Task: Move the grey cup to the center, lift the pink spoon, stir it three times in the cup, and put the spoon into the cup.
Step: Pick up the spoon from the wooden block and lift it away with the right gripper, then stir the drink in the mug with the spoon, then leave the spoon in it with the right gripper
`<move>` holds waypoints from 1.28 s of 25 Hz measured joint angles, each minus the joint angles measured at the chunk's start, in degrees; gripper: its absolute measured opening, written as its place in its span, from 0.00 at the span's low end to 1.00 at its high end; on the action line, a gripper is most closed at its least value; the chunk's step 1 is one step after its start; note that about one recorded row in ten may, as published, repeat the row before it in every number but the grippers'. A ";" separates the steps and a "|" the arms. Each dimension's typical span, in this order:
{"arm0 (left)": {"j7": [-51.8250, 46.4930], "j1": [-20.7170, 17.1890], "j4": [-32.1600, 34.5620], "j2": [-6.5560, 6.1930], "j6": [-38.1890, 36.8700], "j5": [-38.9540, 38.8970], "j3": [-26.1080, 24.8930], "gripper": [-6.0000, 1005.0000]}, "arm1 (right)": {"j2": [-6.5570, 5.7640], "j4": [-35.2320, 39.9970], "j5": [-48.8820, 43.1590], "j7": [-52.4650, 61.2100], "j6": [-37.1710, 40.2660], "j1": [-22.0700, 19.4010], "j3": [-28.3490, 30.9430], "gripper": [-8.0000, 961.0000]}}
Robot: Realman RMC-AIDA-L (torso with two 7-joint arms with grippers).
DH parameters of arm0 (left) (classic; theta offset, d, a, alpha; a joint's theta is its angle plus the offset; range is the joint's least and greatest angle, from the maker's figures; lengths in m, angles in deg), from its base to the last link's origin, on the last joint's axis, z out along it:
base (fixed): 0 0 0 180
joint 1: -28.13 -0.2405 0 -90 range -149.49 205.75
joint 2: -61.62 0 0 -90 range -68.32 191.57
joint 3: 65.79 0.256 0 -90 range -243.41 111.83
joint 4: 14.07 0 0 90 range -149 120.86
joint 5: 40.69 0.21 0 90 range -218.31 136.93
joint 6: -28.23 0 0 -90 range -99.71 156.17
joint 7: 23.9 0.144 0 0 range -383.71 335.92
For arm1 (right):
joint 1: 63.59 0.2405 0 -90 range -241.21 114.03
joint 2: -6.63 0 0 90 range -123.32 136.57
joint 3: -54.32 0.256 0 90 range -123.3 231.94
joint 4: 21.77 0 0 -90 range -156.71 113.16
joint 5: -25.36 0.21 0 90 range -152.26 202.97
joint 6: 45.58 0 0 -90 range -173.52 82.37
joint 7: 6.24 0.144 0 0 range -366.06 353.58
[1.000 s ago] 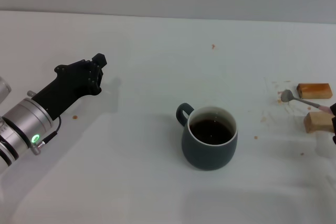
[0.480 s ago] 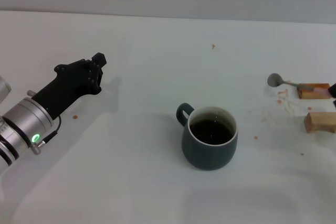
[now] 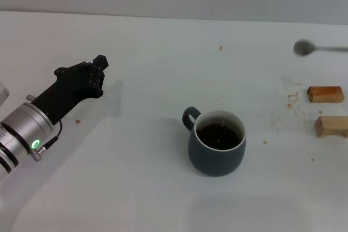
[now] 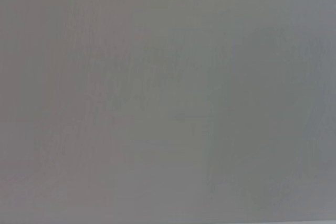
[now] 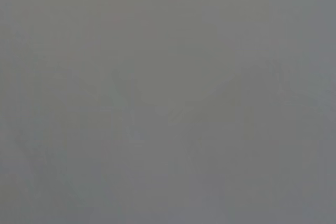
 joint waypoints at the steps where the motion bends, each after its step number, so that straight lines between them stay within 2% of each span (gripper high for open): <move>1: 0.00 -0.03 0.00 0.02 -0.09 0.00 0.00 0.07 | -0.26 3.16 -0.33 3.38 0.77 0.33 -0.02 0.11; 4: 0.00 -0.28 -0.04 0.11 -0.35 0.03 0.00 0.07 | -1.64 9.83 -1.64 11.25 2.99 1.94 -0.06 0.11; 10: -0.01 -0.94 -0.09 0.21 -2.78 0.08 0.00 0.07 | -5.71 20.01 -9.99 24.71 8.37 9.12 0.25 0.12; 19: 0.23 -2.66 0.01 0.21 -6.52 0.14 0.00 0.07 | -9.75 22.56 -18.93 33.70 13.25 19.86 -0.11 0.12; 24: 0.66 -3.90 0.03 0.08 -8.87 0.11 -0.04 0.07 | -11.20 23.12 -23.81 36.92 14.88 24.40 -3.37 0.12; 32: 0.77 -4.69 0.01 0.21 -10.48 0.02 -0.09 0.07 | -11.38 24.00 -28.66 38.83 15.22 28.24 -12.07 0.13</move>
